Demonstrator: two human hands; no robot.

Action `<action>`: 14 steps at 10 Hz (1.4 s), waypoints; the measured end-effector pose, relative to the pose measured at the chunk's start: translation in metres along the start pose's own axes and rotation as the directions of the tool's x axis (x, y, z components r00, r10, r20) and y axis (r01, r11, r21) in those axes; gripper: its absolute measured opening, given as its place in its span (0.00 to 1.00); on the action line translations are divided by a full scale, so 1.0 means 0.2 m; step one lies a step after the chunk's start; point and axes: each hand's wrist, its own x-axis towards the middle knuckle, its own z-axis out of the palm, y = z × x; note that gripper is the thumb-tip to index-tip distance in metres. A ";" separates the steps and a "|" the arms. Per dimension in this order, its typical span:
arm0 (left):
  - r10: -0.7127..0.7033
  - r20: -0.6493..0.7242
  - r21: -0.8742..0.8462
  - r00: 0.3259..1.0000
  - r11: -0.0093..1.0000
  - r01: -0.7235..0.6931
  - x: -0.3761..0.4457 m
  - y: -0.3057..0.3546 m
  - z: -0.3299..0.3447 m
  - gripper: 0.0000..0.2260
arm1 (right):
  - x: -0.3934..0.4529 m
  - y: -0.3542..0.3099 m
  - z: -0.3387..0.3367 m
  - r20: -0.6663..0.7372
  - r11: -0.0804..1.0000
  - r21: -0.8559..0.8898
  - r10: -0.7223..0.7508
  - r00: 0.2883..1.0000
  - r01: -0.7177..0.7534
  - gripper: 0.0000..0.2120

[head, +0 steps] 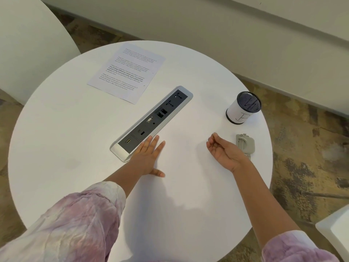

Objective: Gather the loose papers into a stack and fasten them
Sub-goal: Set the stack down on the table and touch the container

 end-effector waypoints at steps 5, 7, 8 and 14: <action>0.000 0.004 0.009 1.000 1.000 0.000 0.00 0.00 0.00 0.53 | 0.04 -0.62 0.20 -0.167 0.952 -0.104 -0.302 0.938 0.288 0.07; 0.004 -0.014 0.016 1.000 1.000 -0.004 -0.01 0.00 0.00 0.53 | 0.15 -0.79 0.09 -0.346 0.908 -0.238 -0.410 0.844 0.344 0.07; 0.005 -0.015 0.020 1.000 1.000 -0.005 -0.01 0.00 0.00 0.52 | 0.19 -0.82 0.04 -0.376 0.893 -0.319 -0.427 0.822 0.317 0.06; -0.001 -0.002 0.000 1.000 1.000 0.001 -0.01 0.01 -0.02 0.53 | 0.12 -0.26 0.10 0.037 0.300 -0.934 -0.457 0.889 0.193 0.06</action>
